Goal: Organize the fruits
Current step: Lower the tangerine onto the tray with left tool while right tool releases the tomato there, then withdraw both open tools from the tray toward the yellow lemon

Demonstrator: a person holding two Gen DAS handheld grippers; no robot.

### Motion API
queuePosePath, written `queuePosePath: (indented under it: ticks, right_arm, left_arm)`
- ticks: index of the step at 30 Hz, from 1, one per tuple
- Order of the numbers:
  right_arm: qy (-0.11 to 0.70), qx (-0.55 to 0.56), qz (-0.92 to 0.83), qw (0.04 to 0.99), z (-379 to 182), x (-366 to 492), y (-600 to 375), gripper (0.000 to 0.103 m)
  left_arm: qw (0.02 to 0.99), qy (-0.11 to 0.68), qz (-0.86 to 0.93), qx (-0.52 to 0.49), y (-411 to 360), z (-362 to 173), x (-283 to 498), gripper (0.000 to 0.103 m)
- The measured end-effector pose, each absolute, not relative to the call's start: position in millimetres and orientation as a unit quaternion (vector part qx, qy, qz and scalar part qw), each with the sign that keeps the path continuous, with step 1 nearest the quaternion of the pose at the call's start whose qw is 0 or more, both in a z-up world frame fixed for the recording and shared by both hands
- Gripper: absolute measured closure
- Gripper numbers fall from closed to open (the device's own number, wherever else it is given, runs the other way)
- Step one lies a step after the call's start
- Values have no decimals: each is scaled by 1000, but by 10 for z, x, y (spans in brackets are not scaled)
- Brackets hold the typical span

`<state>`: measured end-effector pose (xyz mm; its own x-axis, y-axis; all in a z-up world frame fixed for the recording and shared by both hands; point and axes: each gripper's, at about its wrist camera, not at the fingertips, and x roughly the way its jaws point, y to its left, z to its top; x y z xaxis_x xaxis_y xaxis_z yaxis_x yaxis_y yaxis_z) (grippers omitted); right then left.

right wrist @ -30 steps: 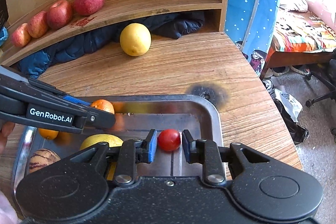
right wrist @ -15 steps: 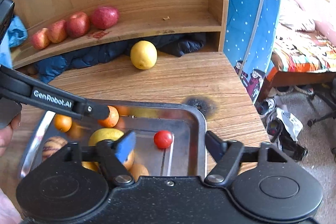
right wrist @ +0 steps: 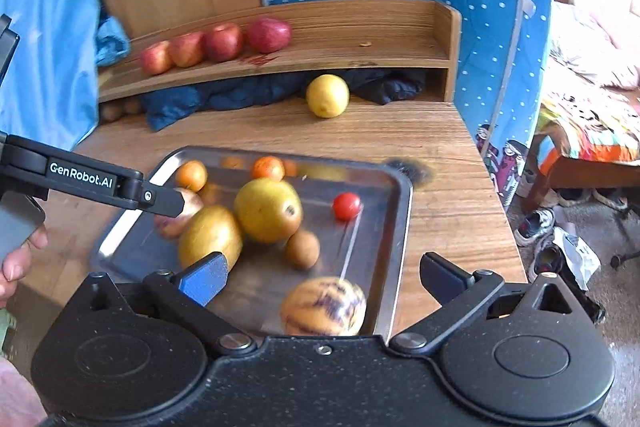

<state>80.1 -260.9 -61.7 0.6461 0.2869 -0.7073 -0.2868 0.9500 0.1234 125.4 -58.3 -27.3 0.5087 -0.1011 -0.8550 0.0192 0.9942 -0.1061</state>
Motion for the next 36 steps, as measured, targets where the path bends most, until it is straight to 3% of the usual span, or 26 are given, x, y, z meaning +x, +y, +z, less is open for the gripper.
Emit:
queuePosePath:
  ticks: [17, 36]
  right_arm:
    - [408, -4, 188, 893, -653, 517, -2726, 1]
    - [397, 15, 177, 900, -613, 1369, -2639, 1]
  left_arm:
    - [838, 542, 13, -58, -606, -391, 605, 1]
    - [843, 536, 12, -44, -521, -353, 1415, 1]
